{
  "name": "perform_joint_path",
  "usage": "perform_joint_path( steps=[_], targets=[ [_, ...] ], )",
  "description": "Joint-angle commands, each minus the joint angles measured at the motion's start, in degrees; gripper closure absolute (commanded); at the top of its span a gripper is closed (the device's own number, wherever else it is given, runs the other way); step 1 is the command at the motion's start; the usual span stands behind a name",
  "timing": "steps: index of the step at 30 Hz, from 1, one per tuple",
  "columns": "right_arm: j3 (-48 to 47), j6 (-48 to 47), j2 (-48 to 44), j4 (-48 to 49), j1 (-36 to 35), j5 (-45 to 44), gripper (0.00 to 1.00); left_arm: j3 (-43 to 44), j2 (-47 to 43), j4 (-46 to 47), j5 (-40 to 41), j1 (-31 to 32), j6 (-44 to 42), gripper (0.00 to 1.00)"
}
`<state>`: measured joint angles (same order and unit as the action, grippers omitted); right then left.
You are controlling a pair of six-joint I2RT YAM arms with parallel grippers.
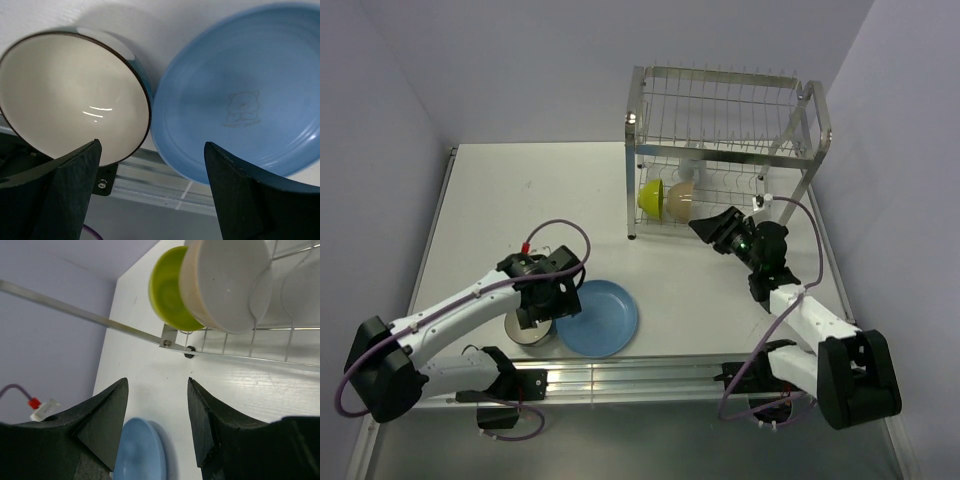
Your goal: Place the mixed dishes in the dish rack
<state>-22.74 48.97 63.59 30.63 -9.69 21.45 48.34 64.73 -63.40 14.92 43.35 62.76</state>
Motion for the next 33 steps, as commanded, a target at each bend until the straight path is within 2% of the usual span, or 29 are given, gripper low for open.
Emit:
perform_joint_path(
  steps=[1,10,15,16,21,23,28,33],
  targets=[
    [1.56,-0.63,-4.52,-2.5,-0.68,0.34,0.42,-1.22,2.59,0.55,-0.42,3.31,4.82,0.09],
    [4.2,-2.47,-19.72,-10.76,-1.03,2.01,0.42,-6.14,-0.74,1.43,-0.76,3.76,7.29,0.14],
    [4.37,-3.71,-28.08,-16.65,-1.65,1.75,0.42,-8.25,-2.41,2.84,-1.64,3.67,7.55,0.27],
    [4.46,-3.88,-29.74,-17.18,-1.73,2.01,0.43,-8.87,-2.76,2.58,-1.65,3.67,7.72,0.32],
    [5.16,-3.62,-33.62,-20.08,-1.91,2.19,0.43,-11.07,-6.01,2.13,-2.26,3.67,8.17,0.44],
    [5.78,-3.36,-35.02,-20.17,-2.0,2.28,0.43,-11.16,-7.07,2.57,-3.05,3.67,8.08,0.53],
    [7.1,-2.3,-37.75,-20.61,-2.08,2.28,0.43,-11.07,-5.5,3.54,-3.31,3.67,7.47,0.66],
    [5.61,-3.52,-39.16,-22.45,-2.08,2.37,0.43,-11.25,-0.93,6.44,-2.97,3.76,7.55,0.67]
  ],
)
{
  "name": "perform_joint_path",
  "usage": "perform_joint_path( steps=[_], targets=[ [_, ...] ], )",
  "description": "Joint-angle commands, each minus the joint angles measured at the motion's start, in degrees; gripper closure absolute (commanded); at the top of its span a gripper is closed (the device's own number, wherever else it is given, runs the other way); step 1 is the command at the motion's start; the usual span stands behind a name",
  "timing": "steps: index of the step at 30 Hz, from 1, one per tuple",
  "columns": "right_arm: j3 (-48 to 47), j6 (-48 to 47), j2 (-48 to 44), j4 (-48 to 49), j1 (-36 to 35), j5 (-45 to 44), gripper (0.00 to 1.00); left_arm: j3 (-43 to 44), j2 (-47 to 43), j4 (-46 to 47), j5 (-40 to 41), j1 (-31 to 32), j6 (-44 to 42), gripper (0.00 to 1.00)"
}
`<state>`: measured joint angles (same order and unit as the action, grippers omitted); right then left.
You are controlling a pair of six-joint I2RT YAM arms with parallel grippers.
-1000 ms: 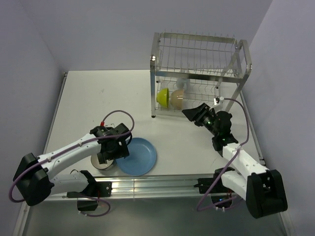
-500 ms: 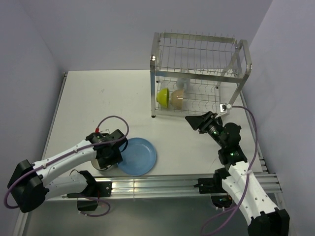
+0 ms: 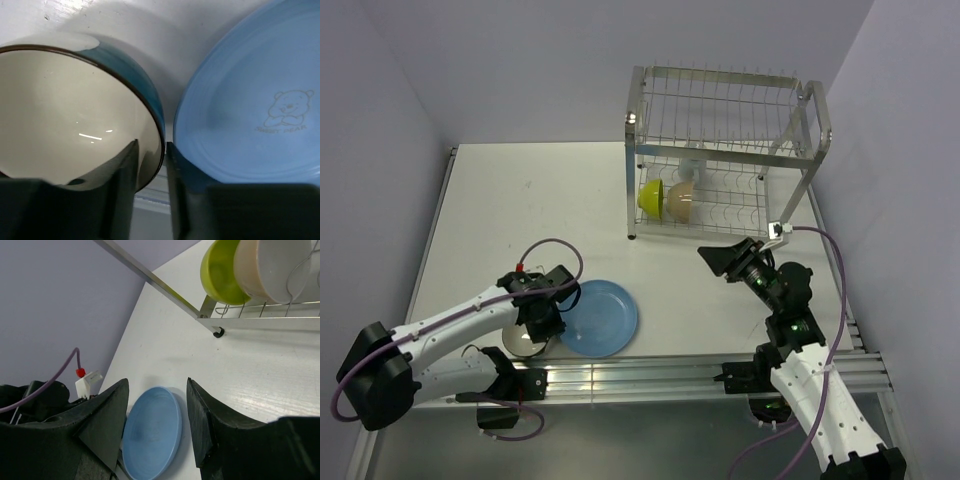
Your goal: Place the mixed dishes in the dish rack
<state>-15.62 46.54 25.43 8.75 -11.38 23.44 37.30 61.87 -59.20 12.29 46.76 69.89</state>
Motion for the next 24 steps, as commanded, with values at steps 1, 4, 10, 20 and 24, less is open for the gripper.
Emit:
perform_joint_path(
  steps=[1,4,10,20,24],
  targets=[
    [-1.7,-1.28,-0.91,-1.28,-0.4,0.55,0.43,-0.21,2.73,2.33,-0.25,0.35,0.95,0.62],
    [-2.4,-1.9,-1.0,-1.63,-0.49,1.08,0.43,-0.91,4.49,3.82,-0.34,0.52,0.95,0.57],
    [-1.87,-1.81,-1.35,-1.28,-0.49,1.61,0.43,-2.14,4.23,5.32,-0.6,0.52,1.39,0.77],
    [-3.98,-2.86,-2.23,-3.74,-0.93,3.63,0.43,0.74,1.95,5.42,0.01,0.7,1.57,1.0],
    [-6.0,-4.88,-2.67,-5.94,-1.54,4.15,0.44,8.56,-1.92,-0.55,2.46,1.05,1.31,1.0]
  ],
)
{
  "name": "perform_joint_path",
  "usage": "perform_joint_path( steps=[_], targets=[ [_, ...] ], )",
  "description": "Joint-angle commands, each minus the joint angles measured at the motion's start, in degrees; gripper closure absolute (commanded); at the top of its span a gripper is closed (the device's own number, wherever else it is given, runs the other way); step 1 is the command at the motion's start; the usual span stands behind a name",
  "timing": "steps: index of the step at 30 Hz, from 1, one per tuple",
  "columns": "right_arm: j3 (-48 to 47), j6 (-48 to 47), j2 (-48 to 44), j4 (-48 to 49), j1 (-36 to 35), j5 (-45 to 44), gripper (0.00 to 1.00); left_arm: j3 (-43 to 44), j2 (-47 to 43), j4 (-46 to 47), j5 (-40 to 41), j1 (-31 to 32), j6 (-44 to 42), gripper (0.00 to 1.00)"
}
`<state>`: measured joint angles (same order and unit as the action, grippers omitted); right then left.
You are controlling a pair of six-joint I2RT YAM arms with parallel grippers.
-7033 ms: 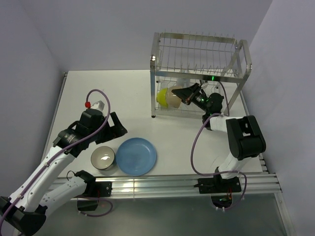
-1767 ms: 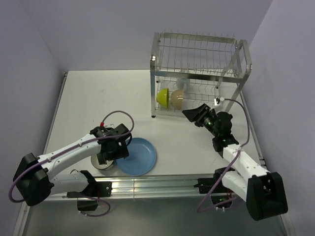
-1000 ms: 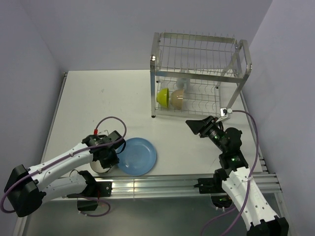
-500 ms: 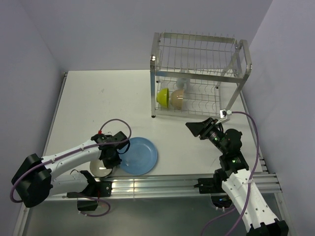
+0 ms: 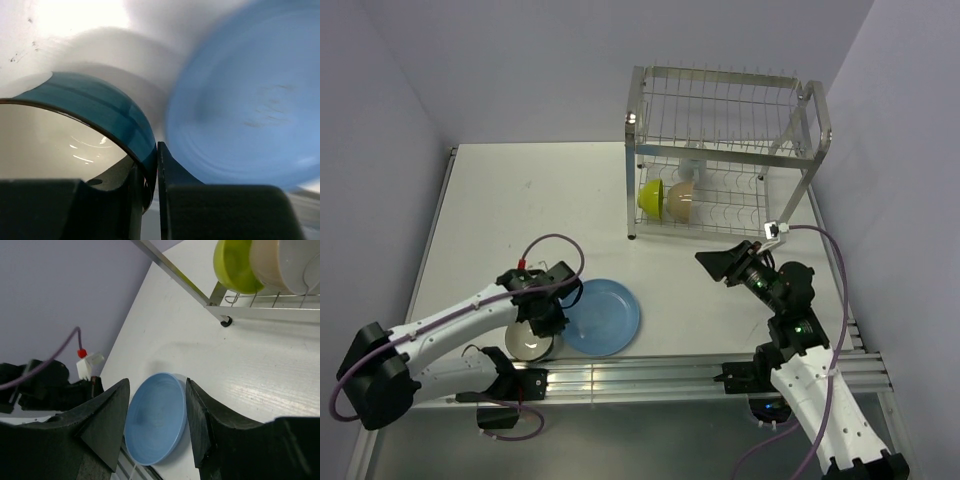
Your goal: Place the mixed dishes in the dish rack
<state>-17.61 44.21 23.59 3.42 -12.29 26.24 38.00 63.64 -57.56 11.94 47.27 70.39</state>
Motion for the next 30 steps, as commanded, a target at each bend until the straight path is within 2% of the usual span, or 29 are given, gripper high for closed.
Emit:
perform_joint_path(
  steps=[1,6,8,11,15,20,21,23,24,25,27,28,30],
  targets=[
    [-4.36,-2.81,-0.66,-1.3,-0.8,1.88,0.44,9.88,-5.35,-3.25,3.17,0.55,0.54,1.0],
    [-6.39,-2.81,0.31,-2.45,-1.68,3.64,0.46,27.28,-7.74,-4.58,2.13,0.63,-4.63,1.0],
    [-6.65,-2.55,0.14,-2.37,-2.38,4.08,0.46,32.72,-8.26,-0.64,-1.29,0.63,-6.48,1.0],
    [-7.79,-2.11,1.01,-2.45,-3.0,6.35,0.46,34.77,-9.32,9.17,-8.13,0.63,-9.04,1.0],
    [-8.67,-0.09,2.42,-0.97,-3.52,11.36,0.47,33.38,-9.15,21.59,-16.85,0.63,-10.8,1.0],
    [-6.83,10.08,3.82,10.18,-3.53,19.37,0.47,27.5,-8.88,39.6,-28.19,0.55,-8.96,1.0],
    [-6.39,12.11,4.35,12.29,-3.53,21.46,0.47,26.44,-8.97,46.77,-31.6,0.55,-7.74,1.0],
    [-4.37,18.85,5.4,20.28,-3.53,23.06,0.47,24.07,-9.14,53.57,-34.69,0.2,-6.24,1.0],
    [-3.5,21.51,5.84,26.84,-3.53,24.37,0.47,23.27,-9.06,61.17,-37.41,0.02,-4.66,1.0],
    [-2.62,24.15,6.11,30.03,-3.53,24.65,0.47,22.57,-9.14,64.99,-38.65,-0.59,-3.95,1.0],
    [1.15,34.32,6.9,38.45,-3.53,23.87,0.46,19.59,-9.23,75.77,-41.98,-1.82,-1.24,1.0],
    [2.13,34.37,7.25,41.29,-3.53,23.42,0.46,19.57,-9.41,80.02,-43.05,-2.17,-0.26,1.0],
    [4.15,42.08,8.48,47.0,-3.53,22.28,0.43,17.12,-9.5,88.54,-44.98,-3.23,3.67,1.0]
  ],
)
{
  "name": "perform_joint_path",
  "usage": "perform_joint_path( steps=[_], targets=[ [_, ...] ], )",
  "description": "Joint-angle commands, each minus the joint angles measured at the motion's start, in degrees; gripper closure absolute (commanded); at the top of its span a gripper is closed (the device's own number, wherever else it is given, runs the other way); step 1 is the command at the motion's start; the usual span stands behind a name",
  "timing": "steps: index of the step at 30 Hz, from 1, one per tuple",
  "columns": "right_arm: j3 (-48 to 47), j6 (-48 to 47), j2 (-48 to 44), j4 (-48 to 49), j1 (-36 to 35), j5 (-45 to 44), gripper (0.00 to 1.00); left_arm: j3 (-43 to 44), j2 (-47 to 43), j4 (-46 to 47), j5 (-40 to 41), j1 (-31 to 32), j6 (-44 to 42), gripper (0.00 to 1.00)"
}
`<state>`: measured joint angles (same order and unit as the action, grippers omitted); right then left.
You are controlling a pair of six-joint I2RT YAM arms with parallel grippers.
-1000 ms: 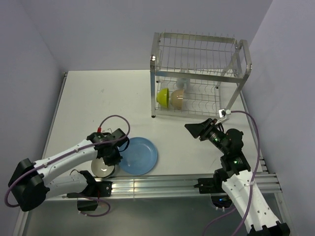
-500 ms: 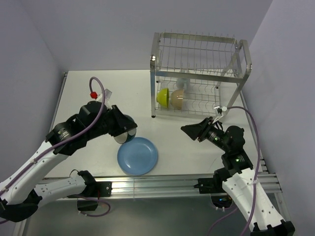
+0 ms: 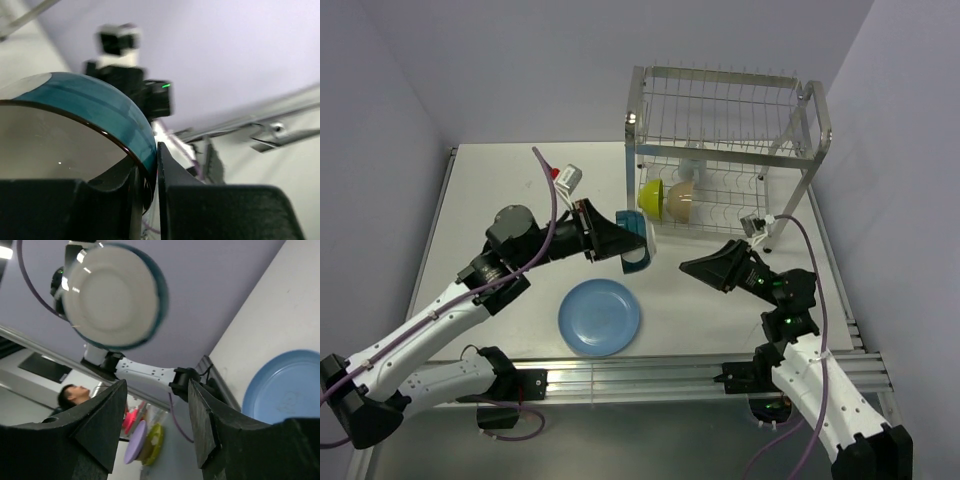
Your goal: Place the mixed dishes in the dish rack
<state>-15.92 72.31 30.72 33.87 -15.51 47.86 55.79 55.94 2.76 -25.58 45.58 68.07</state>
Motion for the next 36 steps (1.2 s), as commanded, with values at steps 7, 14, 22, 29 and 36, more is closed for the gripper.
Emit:
perform_joint_path(
  steps=[7,14,22,29,36],
  targets=[
    [6.96,29.37,8.2,42.55,-1.1,-5.31,0.13,-3.75,2.58,58.55,-9.75,-7.08,20.68,1.0],
    [-0.5,36.93,26.28,64.02,-11.28,-15.41,0.07,-10.35,11.02,96.17,3.24,-8.32,36.59,1.0],
    [-9.3,30.52,33.09,67.03,-23.16,-27.45,0.04,-12.64,11.12,104.02,8.18,-7.88,39.15,1.0],
    [-9.13,27.27,33.09,67.12,-26.67,-33.77,0.05,-13.16,7.96,103.93,9.5,-7.88,39.42,1.0],
    [-13.34,24.11,34.49,67.03,-31.86,-37.31,0.06,-13.95,6.9,103.93,9.33,-7.0,39.24,1.0]
  ],
)
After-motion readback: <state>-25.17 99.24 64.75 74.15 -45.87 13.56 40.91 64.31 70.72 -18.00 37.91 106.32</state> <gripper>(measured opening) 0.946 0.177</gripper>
